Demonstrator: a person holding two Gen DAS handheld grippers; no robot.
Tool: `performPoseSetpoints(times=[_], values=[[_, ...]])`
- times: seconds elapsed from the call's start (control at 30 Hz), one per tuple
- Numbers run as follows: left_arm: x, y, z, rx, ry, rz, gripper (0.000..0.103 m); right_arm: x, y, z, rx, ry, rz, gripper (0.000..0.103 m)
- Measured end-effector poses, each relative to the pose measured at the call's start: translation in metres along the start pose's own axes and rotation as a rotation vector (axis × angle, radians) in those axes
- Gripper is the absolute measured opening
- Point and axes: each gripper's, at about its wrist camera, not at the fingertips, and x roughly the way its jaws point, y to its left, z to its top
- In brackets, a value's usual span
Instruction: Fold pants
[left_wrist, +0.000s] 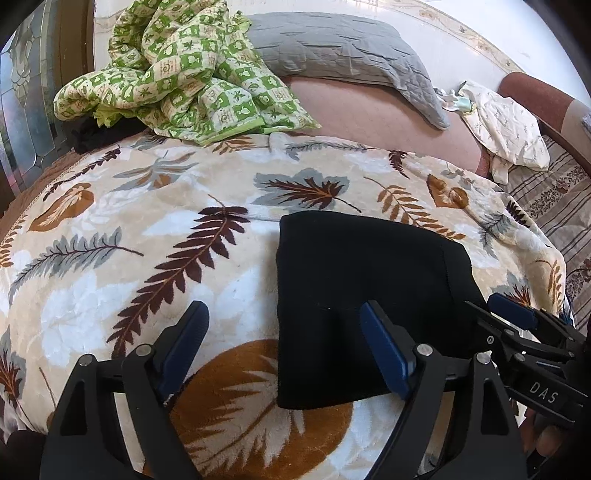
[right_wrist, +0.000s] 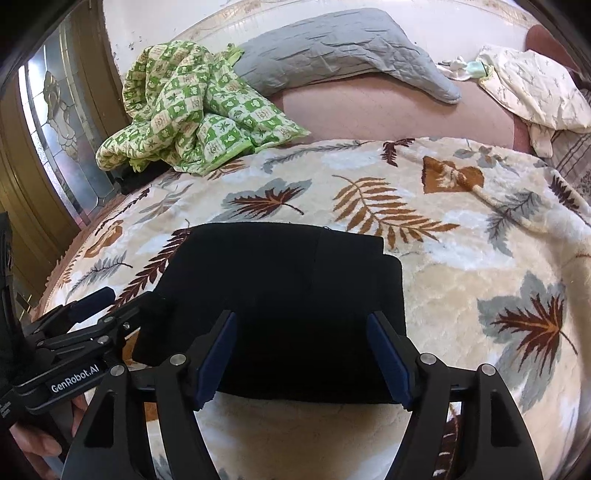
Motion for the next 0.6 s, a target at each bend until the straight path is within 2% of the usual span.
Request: performPoseSetpoints(times=[0.6], values=[[0.008, 0.000, -0.002, -0.006, 0.019, -0.011, 0.085, 0.004, -0.015, -0.004, 0.036, 0.015, -0.011, 0.075]])
